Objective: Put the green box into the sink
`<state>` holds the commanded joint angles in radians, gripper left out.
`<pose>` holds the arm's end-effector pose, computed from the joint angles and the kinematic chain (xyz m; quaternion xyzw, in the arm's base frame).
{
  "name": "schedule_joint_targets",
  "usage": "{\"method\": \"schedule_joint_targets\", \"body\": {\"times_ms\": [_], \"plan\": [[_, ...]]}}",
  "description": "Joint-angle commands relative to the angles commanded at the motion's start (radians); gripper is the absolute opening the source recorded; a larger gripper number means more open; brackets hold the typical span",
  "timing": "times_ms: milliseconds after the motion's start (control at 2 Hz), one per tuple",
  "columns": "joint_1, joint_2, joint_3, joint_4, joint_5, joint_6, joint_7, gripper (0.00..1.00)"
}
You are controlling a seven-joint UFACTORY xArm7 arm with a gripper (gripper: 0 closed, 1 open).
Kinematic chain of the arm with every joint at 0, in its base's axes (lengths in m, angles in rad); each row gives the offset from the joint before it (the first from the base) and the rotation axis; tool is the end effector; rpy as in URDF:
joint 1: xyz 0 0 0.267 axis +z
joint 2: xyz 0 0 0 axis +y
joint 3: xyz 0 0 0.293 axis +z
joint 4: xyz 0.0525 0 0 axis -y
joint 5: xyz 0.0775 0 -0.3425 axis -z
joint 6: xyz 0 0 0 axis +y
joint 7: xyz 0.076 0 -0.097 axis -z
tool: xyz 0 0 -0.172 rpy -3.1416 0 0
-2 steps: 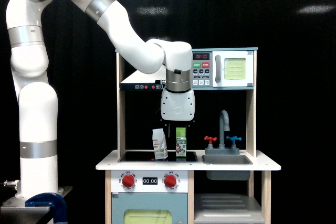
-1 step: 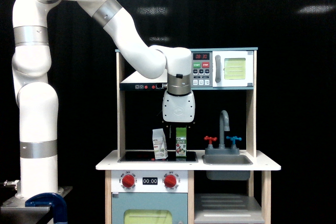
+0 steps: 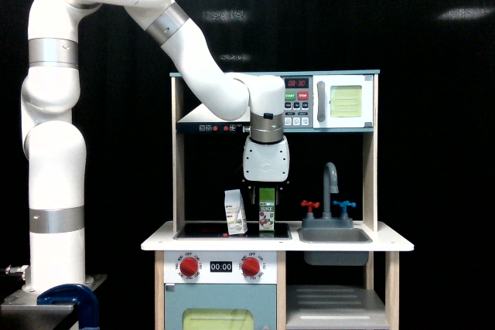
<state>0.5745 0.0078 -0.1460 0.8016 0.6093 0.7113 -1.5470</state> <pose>0.3960 0.2550 0.1280 -0.7076 -0.6752 -0.1420 0.1524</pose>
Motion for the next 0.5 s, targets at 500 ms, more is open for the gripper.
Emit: {"method": "schedule_joint_targets", "body": {"times_ms": [500], "plan": [[0.001, 0.037, 0.046, 0.012, 0.023, -0.038, 0.017, 1.0]]}}
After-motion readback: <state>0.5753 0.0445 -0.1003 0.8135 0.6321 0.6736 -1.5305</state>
